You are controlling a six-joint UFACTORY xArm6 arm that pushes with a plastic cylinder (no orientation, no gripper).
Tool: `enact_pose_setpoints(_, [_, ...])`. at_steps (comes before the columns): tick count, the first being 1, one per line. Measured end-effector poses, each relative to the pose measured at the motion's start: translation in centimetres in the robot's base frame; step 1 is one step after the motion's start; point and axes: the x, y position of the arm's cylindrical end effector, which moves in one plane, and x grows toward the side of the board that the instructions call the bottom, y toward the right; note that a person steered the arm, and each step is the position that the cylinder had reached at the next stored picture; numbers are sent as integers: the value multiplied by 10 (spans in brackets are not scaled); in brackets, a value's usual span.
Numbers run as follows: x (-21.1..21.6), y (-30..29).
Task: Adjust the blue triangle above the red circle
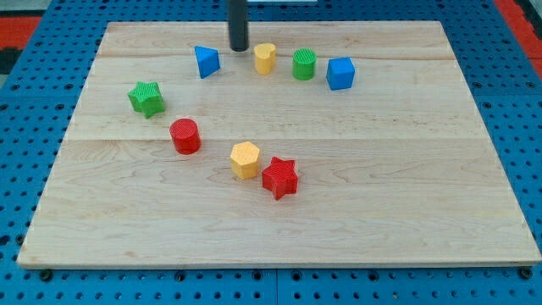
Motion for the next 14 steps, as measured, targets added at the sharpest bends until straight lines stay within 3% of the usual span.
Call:
enact_pose_setpoints(4, [50,-44])
enact_pose_setpoints(5, [18,-63])
enact_pose_setpoints(6, [21,-117])
enact_pose_setpoints(7, [63,-127])
enact_pose_setpoints(12, [116,-63])
enact_pose_setpoints(14, [87,-45])
